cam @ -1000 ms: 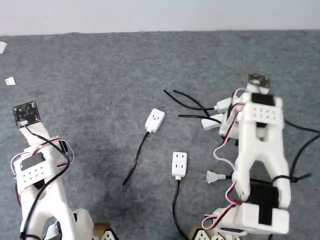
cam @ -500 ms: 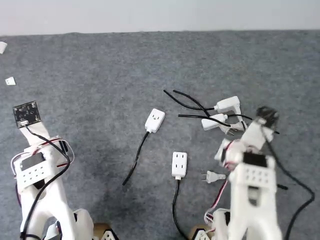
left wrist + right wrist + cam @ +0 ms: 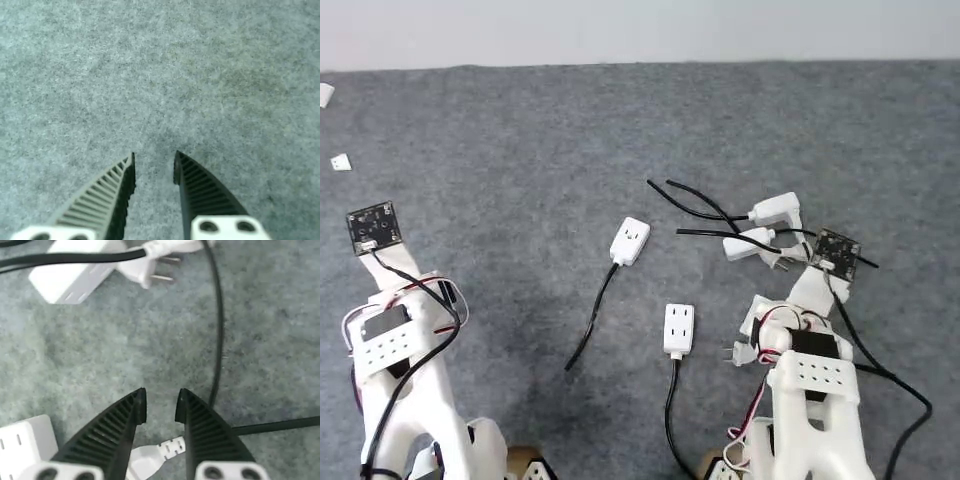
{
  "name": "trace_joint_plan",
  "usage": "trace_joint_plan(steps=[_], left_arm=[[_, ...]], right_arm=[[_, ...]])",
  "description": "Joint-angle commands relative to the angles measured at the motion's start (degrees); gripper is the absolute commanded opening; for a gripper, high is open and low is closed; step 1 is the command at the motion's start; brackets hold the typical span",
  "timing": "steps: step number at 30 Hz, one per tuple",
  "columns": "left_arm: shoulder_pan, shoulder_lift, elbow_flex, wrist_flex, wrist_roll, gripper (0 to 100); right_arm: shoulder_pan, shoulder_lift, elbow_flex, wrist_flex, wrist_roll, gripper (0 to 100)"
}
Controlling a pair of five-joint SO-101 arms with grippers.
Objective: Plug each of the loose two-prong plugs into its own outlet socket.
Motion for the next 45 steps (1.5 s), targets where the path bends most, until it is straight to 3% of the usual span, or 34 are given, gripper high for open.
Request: trace_joint_plan(steps=[1, 8, 13, 33, 45], left_arm=[[0.35, -0.35, -0.31, -1.49, -0.44, 12], [0.35, -0.35, -0.31, -1.49, -0.44, 12], [0.35, -0.35, -0.31, -1.49, -0.44, 12], [0.26, -0.53, -0.22, -1.23, -0.53, 12], [0.26, -0.44, -0.22, -1.23, -0.53, 12]], right_arm=[[1.36, -1.01, -1.41, 1.54, -1.49, 11.3], [1.36, 16.22, -10.37, 4.35, -1.67, 11.3], [1.36, 25.71, -22.59, 14.20, -1.76, 11.3], [1.10, 29.85, -21.01, 9.19, -3.43, 11.2], [1.36, 41.27, -29.80, 17.98, 1.23, 9.6]])
